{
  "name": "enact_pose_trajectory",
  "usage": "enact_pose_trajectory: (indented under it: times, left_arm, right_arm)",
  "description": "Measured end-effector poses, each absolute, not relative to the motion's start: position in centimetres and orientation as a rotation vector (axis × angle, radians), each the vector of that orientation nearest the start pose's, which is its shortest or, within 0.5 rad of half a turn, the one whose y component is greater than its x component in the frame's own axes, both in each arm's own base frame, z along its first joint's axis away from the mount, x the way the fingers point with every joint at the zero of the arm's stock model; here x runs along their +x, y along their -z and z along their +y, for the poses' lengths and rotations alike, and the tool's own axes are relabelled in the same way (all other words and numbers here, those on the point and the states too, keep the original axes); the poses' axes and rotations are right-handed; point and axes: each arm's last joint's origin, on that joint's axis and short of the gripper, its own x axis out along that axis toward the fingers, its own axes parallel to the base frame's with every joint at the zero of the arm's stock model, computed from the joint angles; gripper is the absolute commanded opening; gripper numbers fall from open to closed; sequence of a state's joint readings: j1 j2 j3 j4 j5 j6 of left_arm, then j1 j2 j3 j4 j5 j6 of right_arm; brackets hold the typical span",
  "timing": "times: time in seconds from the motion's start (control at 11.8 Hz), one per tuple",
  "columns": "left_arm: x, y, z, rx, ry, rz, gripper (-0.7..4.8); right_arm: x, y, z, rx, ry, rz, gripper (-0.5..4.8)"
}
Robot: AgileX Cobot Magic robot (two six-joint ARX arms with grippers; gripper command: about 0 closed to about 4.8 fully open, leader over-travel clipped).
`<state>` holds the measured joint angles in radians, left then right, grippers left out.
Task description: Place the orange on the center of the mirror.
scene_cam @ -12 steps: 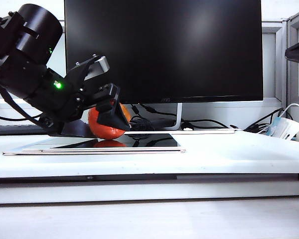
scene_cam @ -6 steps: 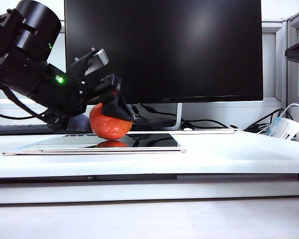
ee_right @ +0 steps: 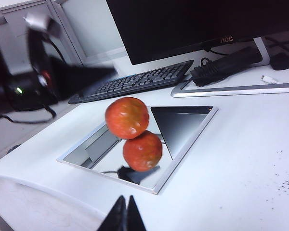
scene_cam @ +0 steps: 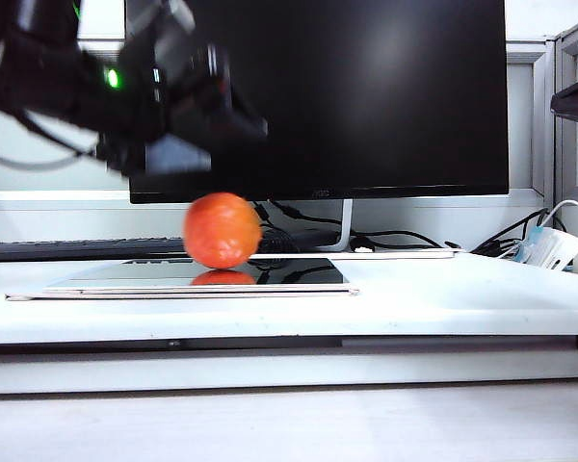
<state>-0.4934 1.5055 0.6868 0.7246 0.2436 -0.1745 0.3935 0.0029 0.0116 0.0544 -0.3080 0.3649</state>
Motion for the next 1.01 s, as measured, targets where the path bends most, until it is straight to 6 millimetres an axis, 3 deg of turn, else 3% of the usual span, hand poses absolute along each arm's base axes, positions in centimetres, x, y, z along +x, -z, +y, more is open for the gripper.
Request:
enact_pose_trajectory:
  times: [0.17, 0.25, 0.42, 0.59, 0.68, 0.84, 1.01]
  left_arm:
    - [25.9, -24.8, -14.7, -0.170, 0.724, 0.041, 4.79]
    - [25.5, -26.0, -14.4, -0.178, 0.724, -0.022, 0.36]
    - [23.5, -29.4, -13.3, -0.192, 0.723, -0.157, -0.05]
    - [20.4, -33.5, -11.6, -0.224, 0.714, -0.342, -0.05]
    - [16.5, -36.4, -9.4, -0.234, 0.681, -0.444, -0.05]
    - [13.4, -37.9, -7.6, -0.209, 0.638, -0.484, -0.05]
    - [8.5, -37.0, -4.2, -0.088, 0.361, -0.348, -0.05]
  right_arm:
    - [8.5, -17.2, 4.5, 0.353, -0.705, 0.064, -0.01]
    - [8.5, -17.2, 4.5, 0.352, -0.705, 0.064, 0.00]
    - [8.5, -17.2, 4.5, 0.352, -0.705, 0.064, -0.01]
    - [8.5, -17.2, 4.5, 0.352, -0.705, 0.064, 0.00]
    - [8.5, -17.2, 4.5, 0.352, -0.705, 0.063, 0.00]
    - [8.5, -17.2, 4.5, 0.352, -0.706, 0.064, 0.00]
    - [8.5, -17.2, 4.5, 0.352, -0.707, 0.064, 0.00]
